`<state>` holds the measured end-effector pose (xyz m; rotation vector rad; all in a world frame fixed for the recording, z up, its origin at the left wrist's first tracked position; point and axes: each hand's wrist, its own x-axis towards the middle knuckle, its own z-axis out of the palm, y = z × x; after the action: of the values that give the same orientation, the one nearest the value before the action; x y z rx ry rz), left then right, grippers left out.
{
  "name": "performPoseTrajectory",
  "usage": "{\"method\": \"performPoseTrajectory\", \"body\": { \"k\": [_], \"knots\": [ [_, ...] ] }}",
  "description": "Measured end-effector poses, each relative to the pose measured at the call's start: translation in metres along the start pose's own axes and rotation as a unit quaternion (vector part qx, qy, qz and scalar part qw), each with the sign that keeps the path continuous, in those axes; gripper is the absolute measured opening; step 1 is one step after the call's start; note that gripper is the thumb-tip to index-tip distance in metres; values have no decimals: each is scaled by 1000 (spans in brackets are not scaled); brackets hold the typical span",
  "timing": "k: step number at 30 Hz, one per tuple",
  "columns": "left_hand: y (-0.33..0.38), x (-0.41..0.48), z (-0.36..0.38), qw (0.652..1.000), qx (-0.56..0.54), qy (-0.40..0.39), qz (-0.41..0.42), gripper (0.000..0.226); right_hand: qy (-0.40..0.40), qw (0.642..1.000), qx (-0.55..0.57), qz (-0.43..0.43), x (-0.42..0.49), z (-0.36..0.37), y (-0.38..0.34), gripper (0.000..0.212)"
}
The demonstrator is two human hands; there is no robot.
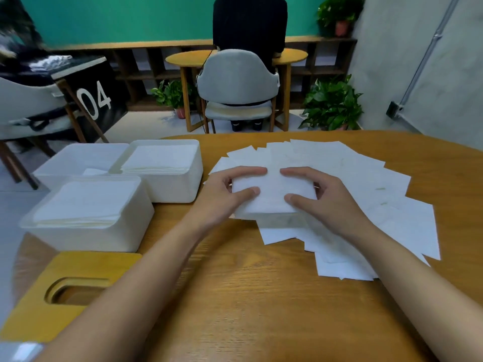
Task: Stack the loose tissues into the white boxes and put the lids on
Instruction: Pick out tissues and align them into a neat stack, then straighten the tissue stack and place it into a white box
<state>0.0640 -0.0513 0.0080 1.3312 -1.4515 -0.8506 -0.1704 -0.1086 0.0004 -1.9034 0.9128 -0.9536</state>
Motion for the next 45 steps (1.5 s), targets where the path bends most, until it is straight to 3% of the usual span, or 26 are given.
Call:
{"method": "performPoseTrajectory", "body": {
  "k": [6, 12, 20, 32, 38, 45],
  "knots": [
    [25, -10, -72, 990, 131, -2, 49, 39, 9, 999, 29, -31, 26, 40, -42, 43],
    [23, -17, -147, 988, 110, 111, -1, 32, 1, 1000, 16, -3, 71, 99, -75, 49],
    [-5, 10, -221, 966, 197, 154, -68, 31, -19, 999, -10, 46, 141, 153, -90, 53],
    [-20, 36, -232, 901, 426, 32, -77, 38, -96, 965, -245, 12, 167, 173, -73, 54],
    [-21, 32, -241, 891, 453, 28, 5, 32, -96, 928, -357, -30, 167, 169, -80, 55],
    [-27, 36, -245, 871, 487, -50, -36, 45, -160, 893, -422, -8, 174, 172, -83, 58]
  ]
}}
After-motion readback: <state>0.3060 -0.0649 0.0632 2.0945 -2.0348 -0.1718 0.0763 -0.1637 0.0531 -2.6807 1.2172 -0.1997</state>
